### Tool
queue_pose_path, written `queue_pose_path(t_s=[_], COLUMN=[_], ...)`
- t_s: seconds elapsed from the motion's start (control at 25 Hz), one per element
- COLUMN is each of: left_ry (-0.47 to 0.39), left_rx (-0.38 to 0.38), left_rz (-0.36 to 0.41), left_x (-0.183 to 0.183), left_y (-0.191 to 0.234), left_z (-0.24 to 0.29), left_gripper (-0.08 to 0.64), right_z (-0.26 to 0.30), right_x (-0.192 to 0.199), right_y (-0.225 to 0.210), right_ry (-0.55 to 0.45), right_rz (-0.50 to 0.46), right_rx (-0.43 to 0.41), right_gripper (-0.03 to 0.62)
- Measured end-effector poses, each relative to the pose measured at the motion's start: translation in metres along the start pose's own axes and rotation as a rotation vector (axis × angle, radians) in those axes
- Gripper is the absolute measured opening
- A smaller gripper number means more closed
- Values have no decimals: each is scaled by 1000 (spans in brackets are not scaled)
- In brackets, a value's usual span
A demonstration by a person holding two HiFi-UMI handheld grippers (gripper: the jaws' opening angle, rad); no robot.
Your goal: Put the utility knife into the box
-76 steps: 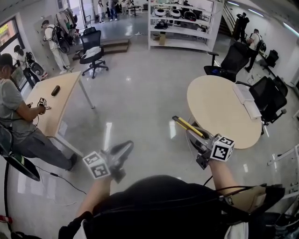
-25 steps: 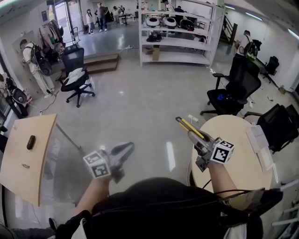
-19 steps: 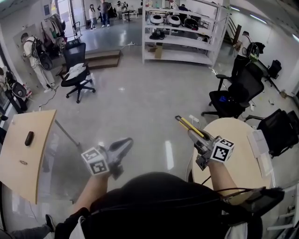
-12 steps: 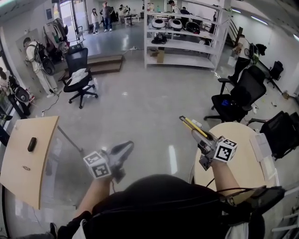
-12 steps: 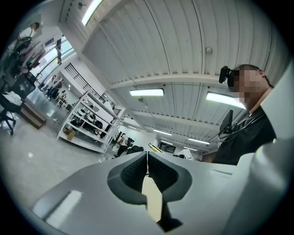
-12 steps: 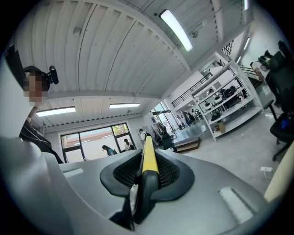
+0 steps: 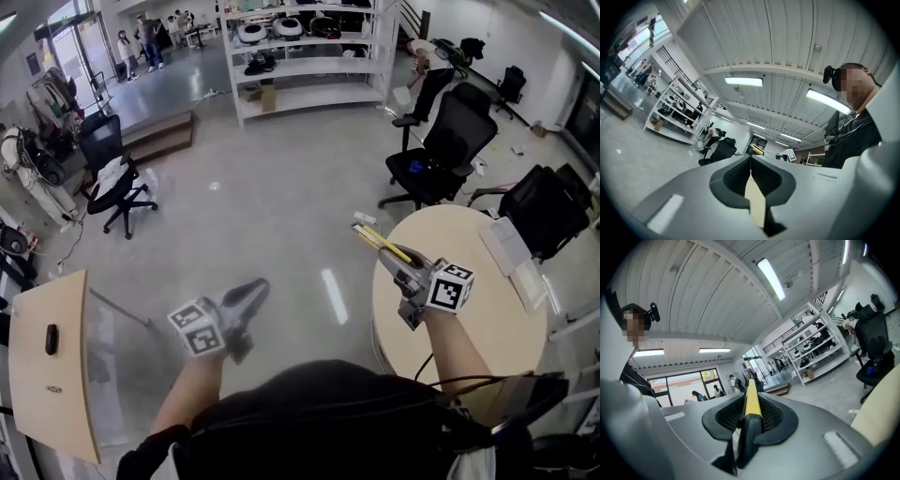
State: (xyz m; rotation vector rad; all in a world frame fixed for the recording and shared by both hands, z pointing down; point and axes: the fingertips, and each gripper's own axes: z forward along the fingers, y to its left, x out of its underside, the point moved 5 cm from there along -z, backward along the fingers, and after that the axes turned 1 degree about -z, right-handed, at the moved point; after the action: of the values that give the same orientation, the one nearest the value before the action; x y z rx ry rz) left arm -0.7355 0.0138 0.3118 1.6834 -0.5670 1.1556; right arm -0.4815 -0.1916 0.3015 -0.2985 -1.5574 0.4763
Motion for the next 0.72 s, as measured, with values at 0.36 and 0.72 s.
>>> queue_pose_path(t_s=[0.36, 0.72], left_ry=[97, 198], left_rx=[89, 114], left_rz=[62, 72], left_x=[42, 115], left_y=[-80, -155], left_z=[220, 455], left_gripper=[0, -1], right_z=[-162, -306], right_x=[-53, -109], right_y=[-130, -270], right_ry=[-108, -143], right_rz=[4, -11], right_rx=[69, 97], right_gripper=[91, 91])
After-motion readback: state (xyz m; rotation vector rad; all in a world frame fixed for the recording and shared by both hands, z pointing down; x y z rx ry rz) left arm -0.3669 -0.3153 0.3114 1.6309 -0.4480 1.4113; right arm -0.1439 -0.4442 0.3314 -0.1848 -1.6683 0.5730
